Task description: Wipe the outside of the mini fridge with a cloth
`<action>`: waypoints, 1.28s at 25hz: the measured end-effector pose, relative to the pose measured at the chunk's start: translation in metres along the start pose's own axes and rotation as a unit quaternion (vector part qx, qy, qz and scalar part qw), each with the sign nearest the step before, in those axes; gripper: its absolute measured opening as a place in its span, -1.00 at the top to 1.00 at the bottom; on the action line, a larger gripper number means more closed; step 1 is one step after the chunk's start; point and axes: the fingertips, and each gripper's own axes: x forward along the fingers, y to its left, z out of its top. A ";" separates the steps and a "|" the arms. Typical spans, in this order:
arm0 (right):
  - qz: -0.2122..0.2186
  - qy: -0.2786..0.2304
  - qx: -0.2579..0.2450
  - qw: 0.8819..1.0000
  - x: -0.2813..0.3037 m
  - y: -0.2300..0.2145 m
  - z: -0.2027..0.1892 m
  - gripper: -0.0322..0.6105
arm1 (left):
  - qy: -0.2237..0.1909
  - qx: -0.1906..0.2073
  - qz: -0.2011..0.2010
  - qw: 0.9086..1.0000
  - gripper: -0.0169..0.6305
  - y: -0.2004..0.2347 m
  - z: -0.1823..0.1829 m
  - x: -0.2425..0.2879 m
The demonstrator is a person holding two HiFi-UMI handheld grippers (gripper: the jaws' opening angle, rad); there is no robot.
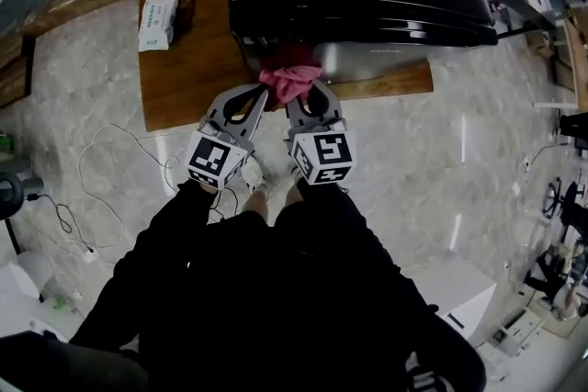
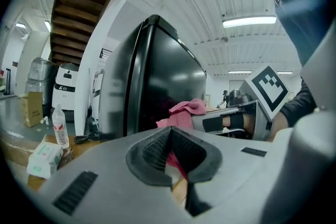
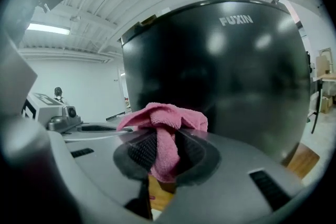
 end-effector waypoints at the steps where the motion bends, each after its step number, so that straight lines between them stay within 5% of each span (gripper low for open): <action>1: -0.001 0.005 0.001 1.000 0.003 -0.003 -0.009 0.67 | 0.006 -0.005 0.001 1.000 0.93 0.002 -0.011 0.003; 22: -0.026 0.140 0.063 0.988 0.063 -0.037 -0.203 0.67 | 0.125 -0.112 0.032 0.985 0.93 0.034 -0.209 0.035; 27: -0.026 0.165 0.081 0.983 0.063 -0.037 -0.221 0.67 | 0.139 -0.109 0.037 0.984 0.93 0.031 -0.209 0.019; 32: -0.015 0.106 0.057 0.993 0.017 -0.023 -0.164 0.67 | 0.114 -0.081 0.018 0.990 0.93 0.013 -0.155 -0.008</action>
